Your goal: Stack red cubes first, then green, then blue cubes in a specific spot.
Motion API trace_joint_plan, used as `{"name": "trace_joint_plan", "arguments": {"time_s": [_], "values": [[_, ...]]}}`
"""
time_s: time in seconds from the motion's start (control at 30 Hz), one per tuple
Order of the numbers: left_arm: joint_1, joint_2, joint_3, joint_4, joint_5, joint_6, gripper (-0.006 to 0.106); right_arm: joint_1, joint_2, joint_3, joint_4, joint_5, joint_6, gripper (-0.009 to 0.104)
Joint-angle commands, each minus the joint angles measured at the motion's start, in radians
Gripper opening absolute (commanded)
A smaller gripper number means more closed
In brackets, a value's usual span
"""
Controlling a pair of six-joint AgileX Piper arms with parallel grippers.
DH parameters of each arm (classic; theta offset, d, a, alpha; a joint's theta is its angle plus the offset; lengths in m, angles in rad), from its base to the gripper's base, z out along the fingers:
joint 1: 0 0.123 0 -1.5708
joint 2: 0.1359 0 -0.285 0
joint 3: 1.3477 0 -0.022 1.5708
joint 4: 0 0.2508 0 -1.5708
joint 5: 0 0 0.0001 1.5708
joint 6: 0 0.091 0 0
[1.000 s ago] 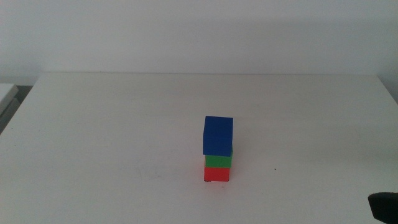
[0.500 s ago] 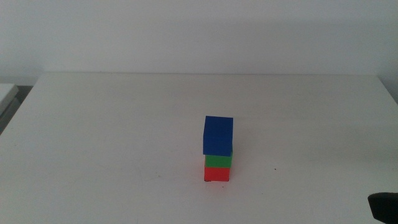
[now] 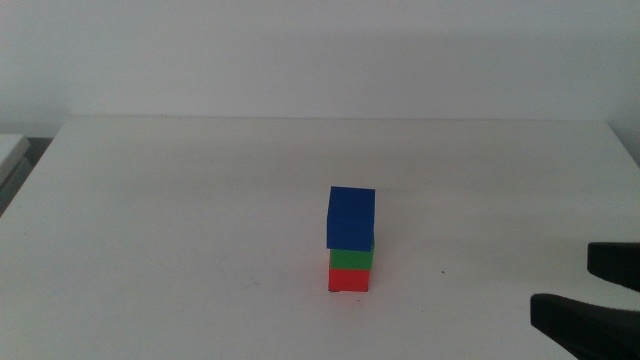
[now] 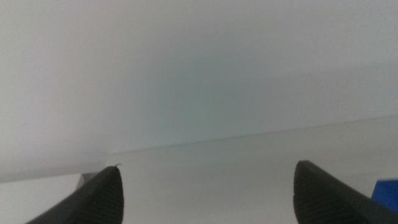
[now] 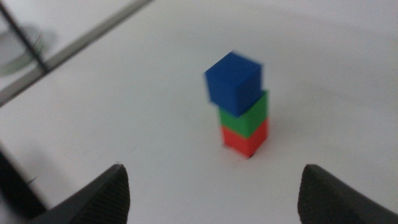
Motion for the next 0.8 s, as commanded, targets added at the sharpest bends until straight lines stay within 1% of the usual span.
{"name": "trace_joint_plan", "arguments": {"time_s": [0.0, 0.03, 0.13, 0.23, 0.3, 0.4, 0.47, 0.53, 0.63, 0.7, 0.77], "values": [[0.002, -0.106, 0.147, -0.006, -0.086, 0.002, 0.094, -0.051, -0.067, 0.124, -0.029, -0.173, -0.002, 0.093], [0.002, -0.161, 0.214, -0.009, -0.114, 0.002, 0.094, -0.085, -0.105, 0.177, -0.044, -0.196, -0.002, 0.093], [0.002, -0.324, 0.384, -0.036, -0.177, 0.002, 0.094, -0.213, -0.223, 0.301, -0.021, -0.204, -0.002, 0.093], [0.002, -0.479, 0.534, -0.042, -0.2, 0.002, 0.094, -0.346, -0.343, 0.394, -0.006, -0.261, -0.002, 0.093], [0.002, -0.479, 0.613, -0.045, -0.224, 0.004, 0.094, -0.436, -0.399, 0.437, -0.013, -0.282, -0.002, 0.093], [0.002, -0.479, 0.695, -0.033, -0.415, 0.004, 0.094, -0.574, -0.484, 0.484, -0.013, -0.298, -0.002, 0.093], [0.002, -0.479, 0.739, -0.033, -0.501, 0.004, 0.094, -0.652, -0.534, 0.516, -0.007, -0.297, -0.002, 0.093], [0.002, -0.479, 0.782, -0.026, -0.55, 0.004, 0.094, -0.71, -0.565, 0.548, 0.002, -0.301, -0.002, 0.093], [0.002, -0.479, 0.859, -0.021, -0.601, 0.004, 0.094, -0.771, -0.584, 0.616, 0.017, -0.386, -0.002, 0.093], [0.002, -0.479, 0.912, -0.023, -0.615, 0.004, 0.094, -0.782, -0.584, 0.627, 0.02, -0.45, -0.002, 0.093], [0.002, -0.479, 0.955, -0.023, -0.62, 0.004, 0.094, -0.784, -0.584, 0.627, 0.028, -0.449, -0.002, 0.093]]}}
